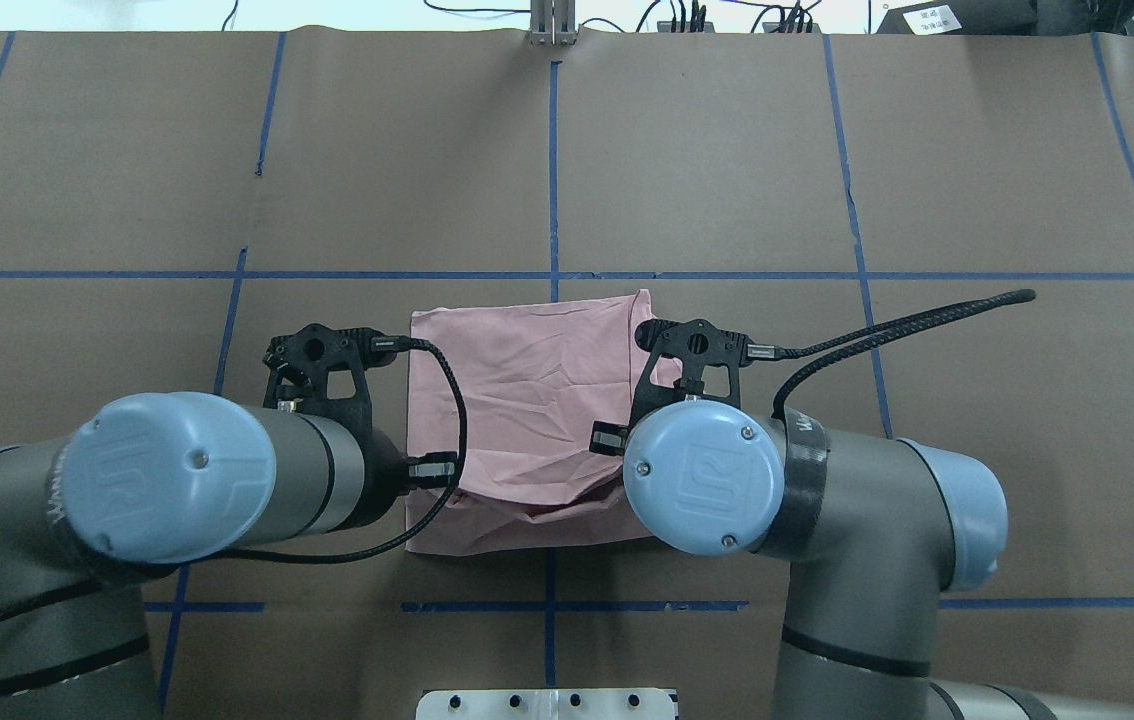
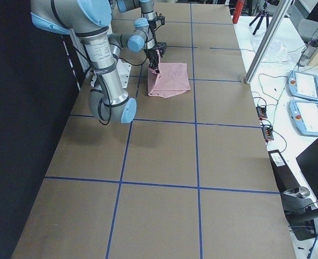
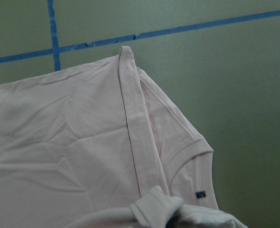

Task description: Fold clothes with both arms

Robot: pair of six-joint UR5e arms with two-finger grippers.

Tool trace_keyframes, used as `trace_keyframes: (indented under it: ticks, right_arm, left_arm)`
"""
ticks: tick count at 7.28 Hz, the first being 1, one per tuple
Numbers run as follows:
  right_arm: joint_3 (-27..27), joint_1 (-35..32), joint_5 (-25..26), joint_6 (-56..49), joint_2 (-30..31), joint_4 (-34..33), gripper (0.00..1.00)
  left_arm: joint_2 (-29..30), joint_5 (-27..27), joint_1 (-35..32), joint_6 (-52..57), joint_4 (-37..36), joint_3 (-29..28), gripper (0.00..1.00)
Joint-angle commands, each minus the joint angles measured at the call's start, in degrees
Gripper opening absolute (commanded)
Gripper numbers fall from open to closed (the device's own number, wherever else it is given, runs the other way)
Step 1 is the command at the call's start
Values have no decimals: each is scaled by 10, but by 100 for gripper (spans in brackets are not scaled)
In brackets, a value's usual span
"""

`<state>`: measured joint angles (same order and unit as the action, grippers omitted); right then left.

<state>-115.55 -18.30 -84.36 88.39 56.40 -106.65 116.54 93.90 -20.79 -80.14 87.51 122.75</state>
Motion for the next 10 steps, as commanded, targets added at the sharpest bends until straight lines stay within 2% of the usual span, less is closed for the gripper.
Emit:
trace_keyframes:
  ticks: [1,2,3,4,5,6,8,10]
  right_arm:
    - [79,-42,-1,-26,-14,63,0]
    - [129,-62,-5,-43,-40,77,0]
    - [201,-86,-12,-87,-77,87,98]
    - [278,-120,-35,-113,-119,139,100]
    - [314,-154,-94,-152,-132,185,100]
    - [315,-177,-124,-181,-132,188,100]
    - [313,-219,-197,-239,-127,185,100]
    - [300,-261,-239,-296,-104,182,100]
  left_arm:
    - [26,2,-53,40,83,-114,0]
    - [45,3,-84,55,113,-164,0]
    - [86,6,-117,109,134,-241,95]
    - [110,31,-157,181,167,-312,100]
    - [108,70,-187,228,193,-328,100]
    - [106,86,-197,249,192,-326,100]
    - [94,101,-198,270,188,-296,100]
    - [28,127,-228,333,175,-214,100]
